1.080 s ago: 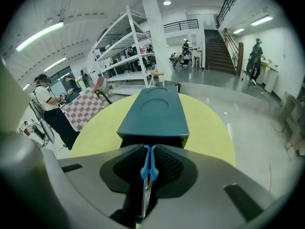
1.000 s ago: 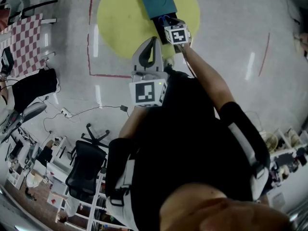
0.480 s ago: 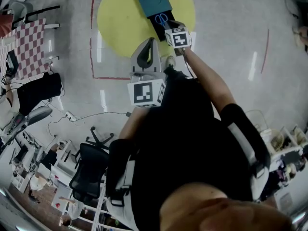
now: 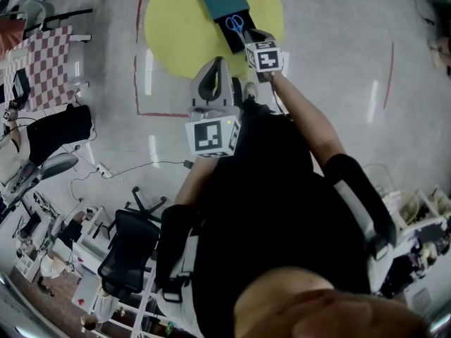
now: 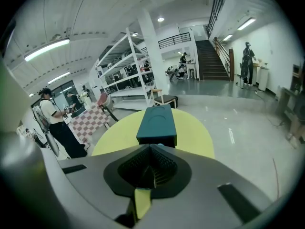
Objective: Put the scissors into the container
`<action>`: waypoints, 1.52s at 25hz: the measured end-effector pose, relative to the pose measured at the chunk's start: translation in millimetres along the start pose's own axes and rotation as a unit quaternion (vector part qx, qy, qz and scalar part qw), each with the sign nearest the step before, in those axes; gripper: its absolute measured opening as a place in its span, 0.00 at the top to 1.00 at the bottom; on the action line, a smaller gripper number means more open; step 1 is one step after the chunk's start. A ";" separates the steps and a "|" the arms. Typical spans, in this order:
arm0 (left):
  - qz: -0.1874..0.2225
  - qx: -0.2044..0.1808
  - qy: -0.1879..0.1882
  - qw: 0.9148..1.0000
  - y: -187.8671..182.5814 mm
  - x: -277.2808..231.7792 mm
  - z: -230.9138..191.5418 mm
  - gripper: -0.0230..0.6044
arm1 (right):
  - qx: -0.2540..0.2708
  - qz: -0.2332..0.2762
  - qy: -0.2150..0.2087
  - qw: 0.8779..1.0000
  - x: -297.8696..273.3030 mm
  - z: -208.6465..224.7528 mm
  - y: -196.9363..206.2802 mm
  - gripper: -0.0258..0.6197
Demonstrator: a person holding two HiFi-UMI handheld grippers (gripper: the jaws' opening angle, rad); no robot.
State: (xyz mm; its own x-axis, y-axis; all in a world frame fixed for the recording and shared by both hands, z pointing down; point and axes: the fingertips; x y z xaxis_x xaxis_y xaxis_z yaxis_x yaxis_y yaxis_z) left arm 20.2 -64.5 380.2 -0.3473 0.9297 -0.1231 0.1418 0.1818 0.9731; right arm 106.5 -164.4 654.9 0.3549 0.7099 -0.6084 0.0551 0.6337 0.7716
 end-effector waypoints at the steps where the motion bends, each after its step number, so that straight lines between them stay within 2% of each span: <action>1: 0.001 -0.001 -0.003 1.000 -0.5 2.5 -0.6 0.97 | -0.003 0.003 -0.005 1.000 2.6 -1.7 -0.2 0.96; 9: 0.009 -0.010 -0.005 1.000 -3.1 18.3 -1.6 0.97 | -0.004 0.025 -0.011 1.000 43.4 -7.7 -6.5 0.96; 12: 0.007 -0.011 -0.002 1.000 0.2 15.2 -9.2 0.97 | -0.018 0.041 -0.020 0.999 52.9 -17.1 -15.6 0.96; 15: 0.006 -0.007 0.007 1.000 0.4 13.1 -10.2 0.97 | -0.033 0.052 -0.024 0.998 71.4 -24.5 -26.2 0.96; 20: 0.000 -0.008 0.026 1.000 -1.0 16.0 -14.0 0.97 | -0.027 0.069 -0.021 0.997 100.2 -33.9 -31.0 0.96; 26: 0.001 -0.019 0.040 0.999 3.4 34.2 -24.9 0.97 | -0.015 0.102 -0.024 0.994 145.8 -63.1 -35.5 0.96; 38: 0.017 0.000 0.058 0.998 -7.9 87.1 -37.2 0.97 | -0.019 0.166 -0.031 0.985 240.9 -133.9 -50.4 0.96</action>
State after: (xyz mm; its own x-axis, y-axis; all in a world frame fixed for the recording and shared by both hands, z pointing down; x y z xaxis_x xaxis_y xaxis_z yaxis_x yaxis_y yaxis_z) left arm -45.6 3.1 369.0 -0.4482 0.8914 -0.0669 0.1555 0.1515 0.9761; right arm 64.2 15.8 444.5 0.4045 0.8607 -0.3093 -0.1089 0.3811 0.9181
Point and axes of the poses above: the fingertips, and each gripper's own axes: x backward along the fingers, z to its right, y out of its underside, and after that the axes turned 7 degrees about z, right-handed
